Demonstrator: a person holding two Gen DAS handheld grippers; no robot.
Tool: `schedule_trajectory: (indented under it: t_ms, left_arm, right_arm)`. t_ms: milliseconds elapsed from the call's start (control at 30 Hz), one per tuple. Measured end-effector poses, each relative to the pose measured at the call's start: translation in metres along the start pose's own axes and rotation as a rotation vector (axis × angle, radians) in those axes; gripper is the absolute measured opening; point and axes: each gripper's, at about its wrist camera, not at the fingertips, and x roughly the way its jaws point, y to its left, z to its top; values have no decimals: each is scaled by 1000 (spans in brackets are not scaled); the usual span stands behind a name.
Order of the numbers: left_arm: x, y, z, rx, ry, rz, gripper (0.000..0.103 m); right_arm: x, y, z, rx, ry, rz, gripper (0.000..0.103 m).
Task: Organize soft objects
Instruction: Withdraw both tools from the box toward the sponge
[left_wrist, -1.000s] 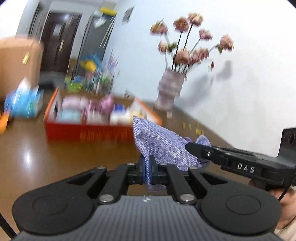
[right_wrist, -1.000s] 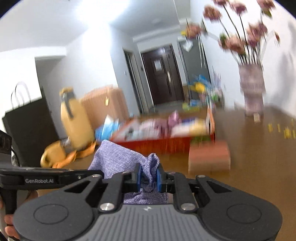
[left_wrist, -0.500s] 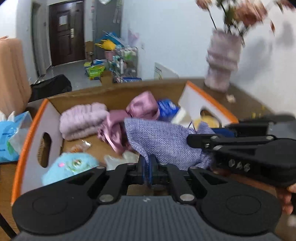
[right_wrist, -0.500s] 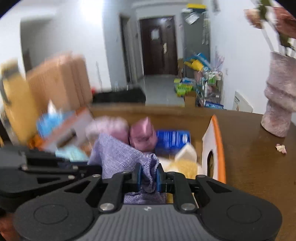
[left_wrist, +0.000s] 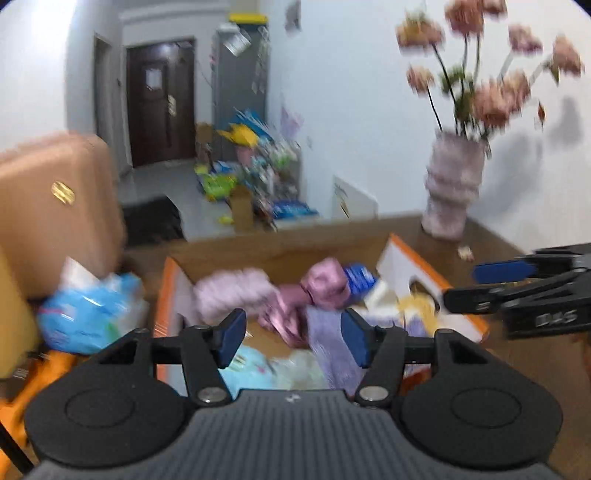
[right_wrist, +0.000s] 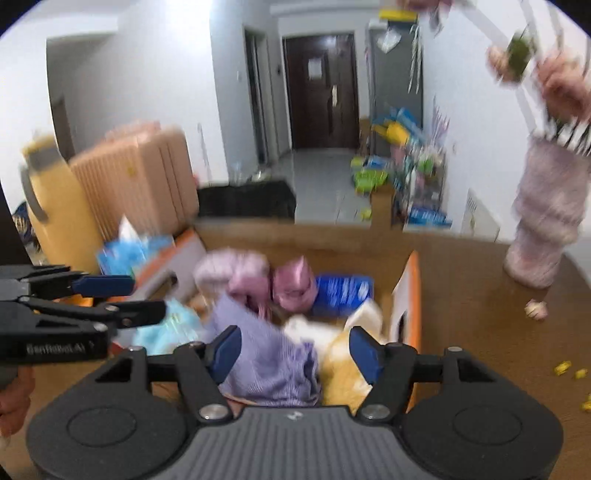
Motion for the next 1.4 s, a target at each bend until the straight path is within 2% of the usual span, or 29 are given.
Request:
schedule_trajectory:
  t_ms: [100,133,233,300,333,400,633,767,867,1067,1200,1300,1400]
  left_arm:
    - [-48,2,14,-18,-81,37,68]
    - [-63,2,16,-25,-108,44,73]
    - [-100,-3,14,-29,-173,84,77]
    - [-119,-8,7,-32,-226,116,87]
    - [-127,-10,3,-36,-257,134,97]
    - [-140,-17,-4,-25,-304,166,98]
    - [-171,-24,-10,-16,-355,166,98]
    - [-185,-28,-21,-12,-374,174,100]
    - [-200,-29,-54,-49,-388,203,102]
    - [-239,-41,-155,-59,-365,218,103]
    - [-251,-52,-211,-96,-300,253,103]
    - [-253,-55,-231,-111,-229,219,103]
    - [-252,-61,-234,-87,-213,210,103]
  right_arm:
    - [-48,6,12,-5,-71,-11,65]
    - [-64,9,14,-6,-95,-12,66]
    - [-99,19,11,-14,-153,-24,71]
    - [-118,27,4,-33,-213,-39,75]
    - [-127,29,1,-40,-251,-49,81]
    - [-144,33,-5,-58,-315,-64,86]
    - [-171,40,-6,-40,-378,-75,86]
    - [-183,43,-22,-35,-397,-78,88]
    - [-191,47,-55,-34,-413,-108,89]
    - [-223,58,-165,-90,-424,-113,90]
    - [-241,64,-228,-71,-374,-157,91]
    - [-254,66,-259,-7,-329,-115,91]
    - [-258,68,-271,19,-299,-101,91]
